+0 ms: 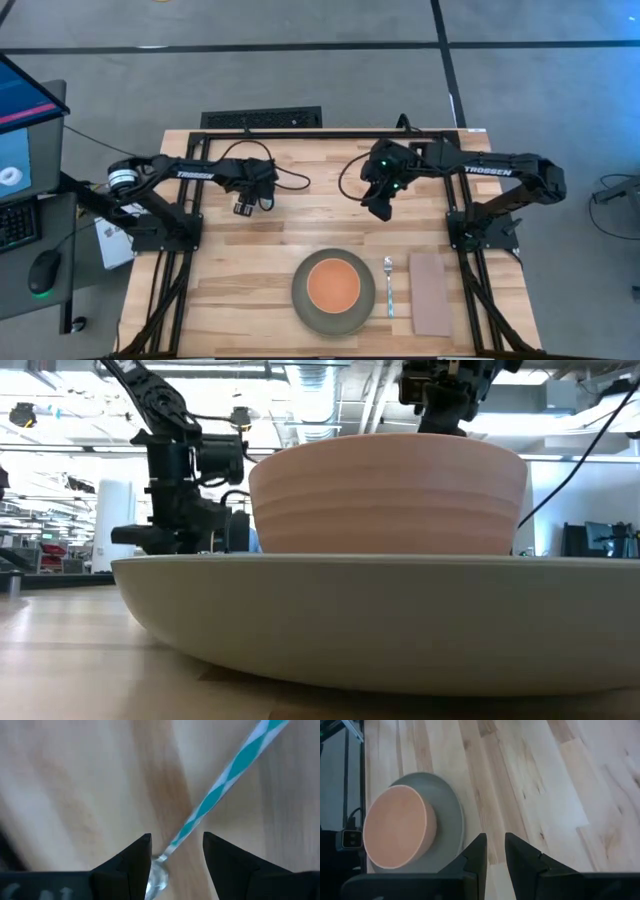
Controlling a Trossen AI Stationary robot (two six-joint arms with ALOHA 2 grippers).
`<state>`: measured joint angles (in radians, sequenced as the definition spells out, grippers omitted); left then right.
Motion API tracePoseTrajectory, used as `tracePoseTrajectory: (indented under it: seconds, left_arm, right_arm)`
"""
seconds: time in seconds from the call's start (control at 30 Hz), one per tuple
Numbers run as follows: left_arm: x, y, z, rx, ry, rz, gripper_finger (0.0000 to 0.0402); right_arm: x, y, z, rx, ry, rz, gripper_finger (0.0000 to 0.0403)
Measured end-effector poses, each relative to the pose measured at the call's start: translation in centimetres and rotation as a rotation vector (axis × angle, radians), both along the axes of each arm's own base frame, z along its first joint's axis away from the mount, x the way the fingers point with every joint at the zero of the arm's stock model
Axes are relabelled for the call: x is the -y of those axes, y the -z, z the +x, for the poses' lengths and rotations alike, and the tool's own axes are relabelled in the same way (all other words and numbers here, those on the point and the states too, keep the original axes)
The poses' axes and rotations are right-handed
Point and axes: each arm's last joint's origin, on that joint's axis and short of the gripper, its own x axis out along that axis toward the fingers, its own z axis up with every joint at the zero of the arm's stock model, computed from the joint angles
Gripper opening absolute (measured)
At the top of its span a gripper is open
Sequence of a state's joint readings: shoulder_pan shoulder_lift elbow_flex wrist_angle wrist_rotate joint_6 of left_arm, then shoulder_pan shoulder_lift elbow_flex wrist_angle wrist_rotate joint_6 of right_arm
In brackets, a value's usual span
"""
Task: Set table place
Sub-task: Put the blue spoon on top of the brown bowl
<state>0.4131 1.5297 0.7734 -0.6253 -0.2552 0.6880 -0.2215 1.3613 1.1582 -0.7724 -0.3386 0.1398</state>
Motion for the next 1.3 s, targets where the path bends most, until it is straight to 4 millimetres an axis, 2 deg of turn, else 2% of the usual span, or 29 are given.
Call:
tracePoseTrajectory:
  seconds: [0.23, 0.43, 0.57, 0.87, 1.1, 1.3]
  left_arm:
    - [-0.2, 1.7, 0.2, -0.068, 0.011, -0.051, 0.0169]
    - [-0.1, 1.7, 0.4, -0.069, -0.006, -0.044, 0.0165]
    - [0.1, 1.5, 0.6, -0.065, -0.025, -0.047, 0.0130]
    - [0.3, 1.5, 0.6, -0.045, -0.069, -0.121, 0.0012]
    - [0.4, 1.5, 0.5, 0.008, -0.278, -0.148, 0.0011]
    - [0.4, 0.7, 1.3, 0.056, -0.369, -0.255, 0.0007]
  right_arm:
    - [-0.2, 0.7, -0.2, -0.027, -0.004, 0.007, 0.0093]
    - [-0.2, 0.7, -0.2, -0.025, -0.004, 0.006, 0.0093]
    - [-0.2, 0.7, -0.1, -0.023, -0.004, 0.006, 0.0093]
    - [-0.2, 0.7, -0.2, -0.023, -0.005, 0.005, 0.0093]
    - [-0.2, 0.7, -0.2, -0.024, -0.005, 0.005, 0.0093]
    - [-0.2, 0.7, -0.4, -0.045, 0.001, 0.014, 0.0093]
